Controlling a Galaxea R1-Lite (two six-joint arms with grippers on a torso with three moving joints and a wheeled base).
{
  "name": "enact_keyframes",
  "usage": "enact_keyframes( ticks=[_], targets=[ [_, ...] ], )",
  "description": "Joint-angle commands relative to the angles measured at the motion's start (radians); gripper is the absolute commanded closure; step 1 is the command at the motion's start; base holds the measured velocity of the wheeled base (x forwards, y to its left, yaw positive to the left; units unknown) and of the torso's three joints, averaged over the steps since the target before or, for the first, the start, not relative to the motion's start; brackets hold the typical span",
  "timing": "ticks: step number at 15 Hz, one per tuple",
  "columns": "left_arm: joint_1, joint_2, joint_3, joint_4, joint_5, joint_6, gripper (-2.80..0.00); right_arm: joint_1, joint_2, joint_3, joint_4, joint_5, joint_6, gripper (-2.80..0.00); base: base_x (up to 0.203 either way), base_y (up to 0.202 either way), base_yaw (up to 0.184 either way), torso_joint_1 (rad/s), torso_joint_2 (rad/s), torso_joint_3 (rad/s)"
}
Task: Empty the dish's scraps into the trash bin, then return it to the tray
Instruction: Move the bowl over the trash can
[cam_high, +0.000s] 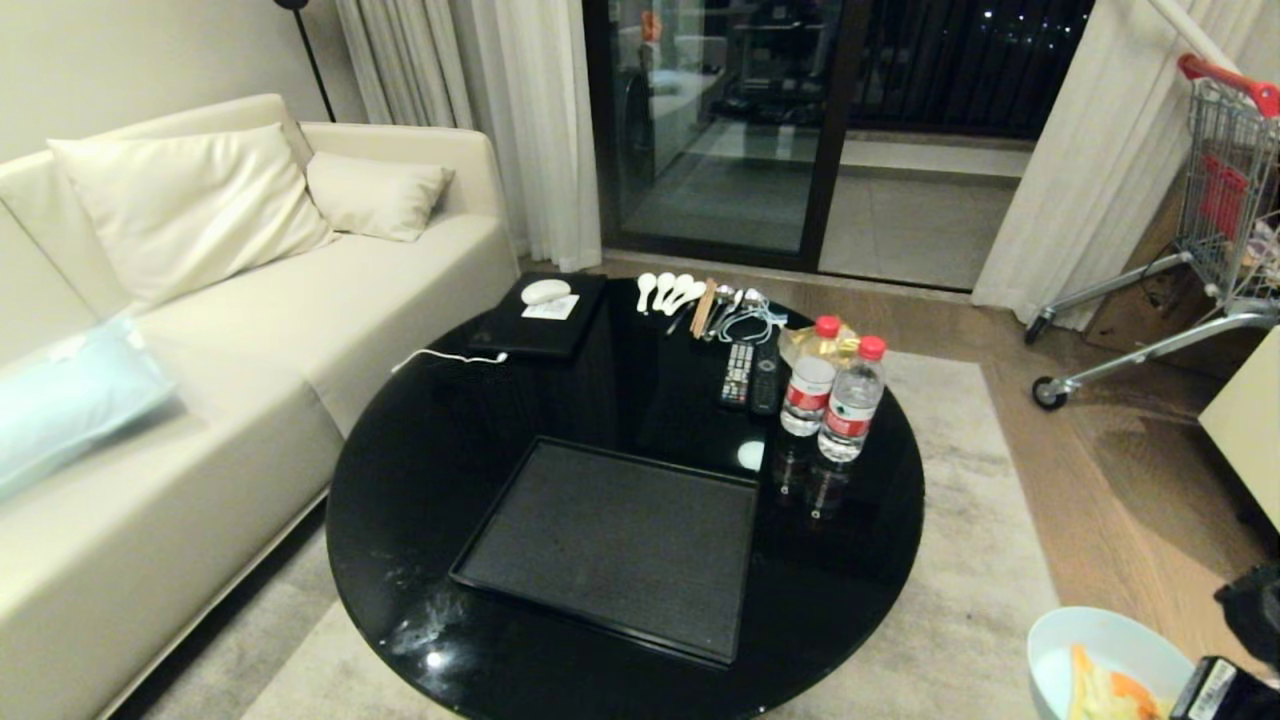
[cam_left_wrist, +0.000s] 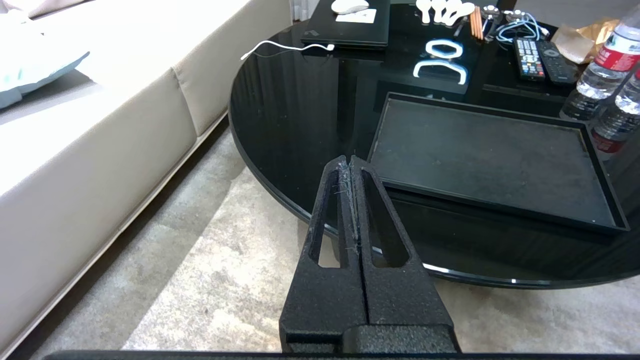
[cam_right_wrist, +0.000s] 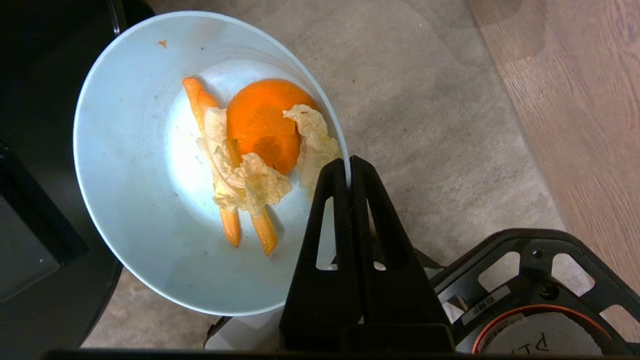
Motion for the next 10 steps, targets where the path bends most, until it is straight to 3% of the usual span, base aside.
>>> enact_keyframes(
  ticks=[1,10],
  targets=[
    [0.0,0.0,0.0,-0.001,0.001,0.0,0.0,0.001,-0.016,0.007,-0.001,-0.002,0.006,0.0,0.0,0.0,0.0,0.0,0.0,0.0],
    [0.0,0.0,0.0,-0.001,0.001,0.0,0.0,0.002,0.031,0.007,-0.043,0.018,0.004,0.0,0.0,0.0,0.0,0.0,0.0,0.0]
  ],
)
